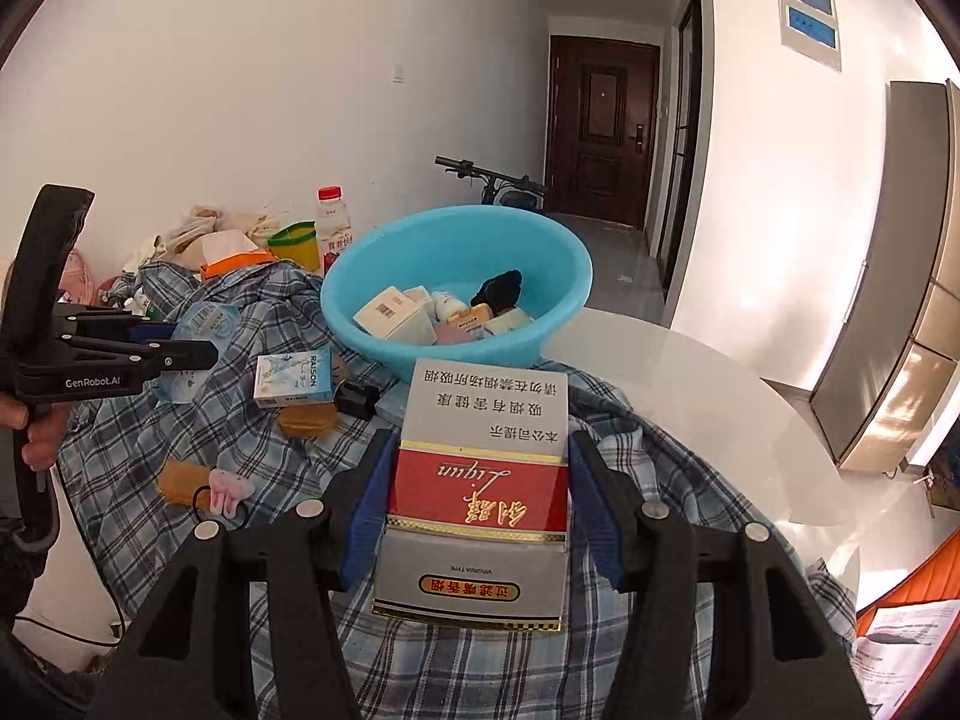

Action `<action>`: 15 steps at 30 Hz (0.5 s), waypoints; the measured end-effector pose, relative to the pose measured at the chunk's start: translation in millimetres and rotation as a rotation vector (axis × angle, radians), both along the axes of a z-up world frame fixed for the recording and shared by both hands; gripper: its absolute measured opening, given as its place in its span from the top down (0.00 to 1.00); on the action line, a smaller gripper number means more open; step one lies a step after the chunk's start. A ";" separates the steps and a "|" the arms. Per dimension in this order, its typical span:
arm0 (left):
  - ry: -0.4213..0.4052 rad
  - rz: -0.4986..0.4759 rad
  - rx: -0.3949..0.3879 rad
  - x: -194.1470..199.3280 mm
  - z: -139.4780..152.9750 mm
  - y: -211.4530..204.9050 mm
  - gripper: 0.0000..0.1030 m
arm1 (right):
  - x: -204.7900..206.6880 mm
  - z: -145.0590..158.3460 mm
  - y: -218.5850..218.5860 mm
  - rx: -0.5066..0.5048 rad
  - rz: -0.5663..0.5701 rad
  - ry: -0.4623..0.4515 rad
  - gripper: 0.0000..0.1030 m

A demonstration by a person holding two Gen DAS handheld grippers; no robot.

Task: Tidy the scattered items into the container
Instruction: 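Lift and carry the box and bag over the blue basin with both tools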

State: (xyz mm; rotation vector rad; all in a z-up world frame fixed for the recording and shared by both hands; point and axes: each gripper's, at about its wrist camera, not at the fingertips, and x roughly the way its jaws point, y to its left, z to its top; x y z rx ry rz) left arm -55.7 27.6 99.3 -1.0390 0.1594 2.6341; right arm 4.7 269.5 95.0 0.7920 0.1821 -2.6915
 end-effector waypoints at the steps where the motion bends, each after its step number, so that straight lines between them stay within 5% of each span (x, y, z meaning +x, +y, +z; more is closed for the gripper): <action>1: 0.013 0.008 -0.007 -7.9 3.9 2.1 0.68 | -7.5 3.8 -0.4 -0.004 -0.004 0.005 0.46; 15: 0.021 0.008 0.033 -164.0 45.9 40.0 0.68 | -155.6 55.3 -30.3 0.008 -0.065 0.052 0.46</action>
